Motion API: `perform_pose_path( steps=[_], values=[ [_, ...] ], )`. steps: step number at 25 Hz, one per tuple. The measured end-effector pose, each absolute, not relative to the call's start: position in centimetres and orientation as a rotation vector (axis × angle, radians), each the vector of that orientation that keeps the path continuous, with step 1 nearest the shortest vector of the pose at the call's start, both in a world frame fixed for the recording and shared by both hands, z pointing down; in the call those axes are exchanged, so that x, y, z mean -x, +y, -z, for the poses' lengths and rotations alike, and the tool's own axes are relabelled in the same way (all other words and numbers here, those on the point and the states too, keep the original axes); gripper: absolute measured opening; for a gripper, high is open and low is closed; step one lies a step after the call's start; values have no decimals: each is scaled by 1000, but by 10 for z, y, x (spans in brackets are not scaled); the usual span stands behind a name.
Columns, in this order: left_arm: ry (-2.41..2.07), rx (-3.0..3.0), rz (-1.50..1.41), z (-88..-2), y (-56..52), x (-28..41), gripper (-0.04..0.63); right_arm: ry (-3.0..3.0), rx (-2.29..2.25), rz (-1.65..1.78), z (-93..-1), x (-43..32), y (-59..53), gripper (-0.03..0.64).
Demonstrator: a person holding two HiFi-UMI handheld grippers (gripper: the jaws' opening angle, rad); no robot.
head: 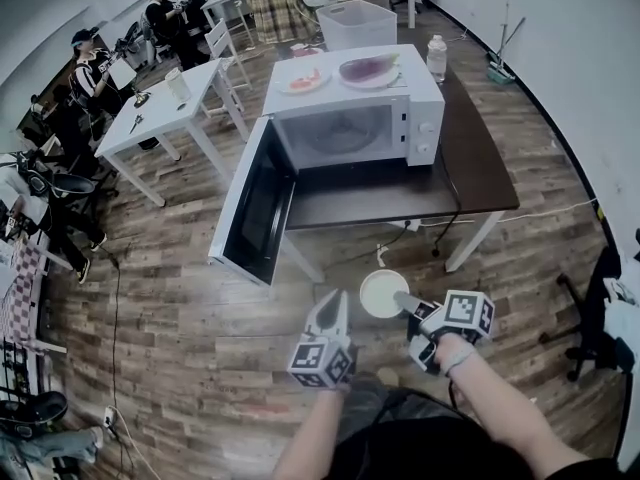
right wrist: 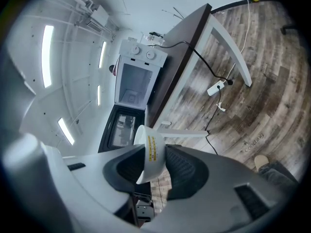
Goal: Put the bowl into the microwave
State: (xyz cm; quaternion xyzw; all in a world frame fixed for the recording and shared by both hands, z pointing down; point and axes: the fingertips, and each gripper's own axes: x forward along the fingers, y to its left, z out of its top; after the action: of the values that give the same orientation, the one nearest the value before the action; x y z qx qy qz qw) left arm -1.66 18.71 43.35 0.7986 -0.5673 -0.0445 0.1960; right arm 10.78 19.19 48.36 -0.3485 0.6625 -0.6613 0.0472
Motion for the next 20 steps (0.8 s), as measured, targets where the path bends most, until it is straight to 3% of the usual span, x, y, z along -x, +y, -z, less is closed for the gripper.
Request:
perform_pose_path(
  steps=[20],
  values=[
    [-1601, -2237, 144, -432, 136, 27, 0, 2023, 1067, 2020, -480, -96, 142, 123]
  ],
)
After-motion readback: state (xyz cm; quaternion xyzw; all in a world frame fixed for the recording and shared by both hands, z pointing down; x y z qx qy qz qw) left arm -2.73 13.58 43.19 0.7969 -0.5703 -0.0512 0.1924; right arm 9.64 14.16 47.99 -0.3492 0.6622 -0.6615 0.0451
